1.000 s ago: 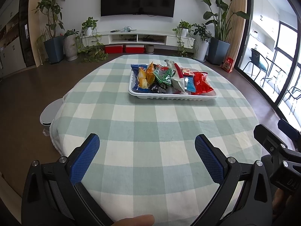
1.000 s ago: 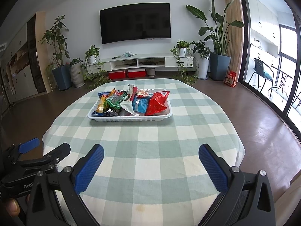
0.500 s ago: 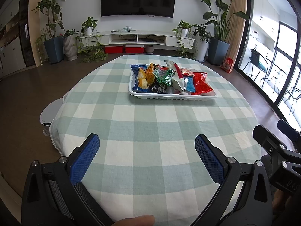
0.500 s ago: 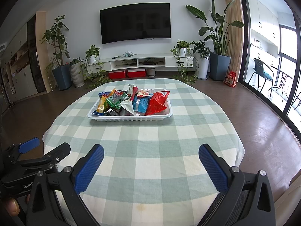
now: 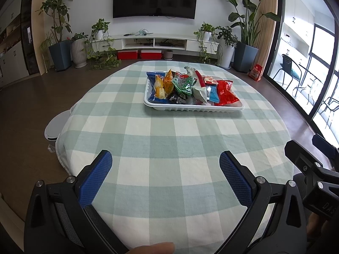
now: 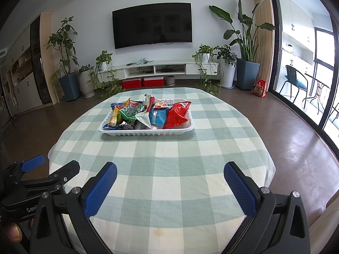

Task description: Organize snacks

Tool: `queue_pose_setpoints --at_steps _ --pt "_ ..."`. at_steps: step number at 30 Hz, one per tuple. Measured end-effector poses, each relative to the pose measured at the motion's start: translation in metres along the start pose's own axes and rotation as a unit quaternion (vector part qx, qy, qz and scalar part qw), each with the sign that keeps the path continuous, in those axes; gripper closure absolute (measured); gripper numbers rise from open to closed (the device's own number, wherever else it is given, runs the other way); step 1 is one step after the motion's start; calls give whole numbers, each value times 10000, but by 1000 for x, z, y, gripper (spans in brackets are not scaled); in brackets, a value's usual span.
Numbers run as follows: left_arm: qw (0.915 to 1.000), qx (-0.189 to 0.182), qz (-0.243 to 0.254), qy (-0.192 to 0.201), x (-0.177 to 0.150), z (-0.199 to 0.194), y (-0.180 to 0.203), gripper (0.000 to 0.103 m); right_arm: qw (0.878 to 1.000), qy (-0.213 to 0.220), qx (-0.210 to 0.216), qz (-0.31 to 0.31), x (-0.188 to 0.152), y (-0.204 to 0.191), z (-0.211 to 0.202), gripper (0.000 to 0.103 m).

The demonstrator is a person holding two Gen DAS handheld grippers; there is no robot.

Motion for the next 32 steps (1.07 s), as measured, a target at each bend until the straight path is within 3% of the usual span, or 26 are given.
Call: queue_pose_setpoints --at_steps 32 --pt "9999 21 62 88 -4 5 -3 0 10000 -34 -5 37 -2 -1 -3 0"
Point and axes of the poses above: each gripper's, at about its wrist camera, not at the fingertips, and z roughly the way its jaws point, y to its right, x to its top, the point moved 10 cm from there along z, roughly the way its jaws point, and after that the axes turned 5 degrees about -z, right-handed, at the moved point
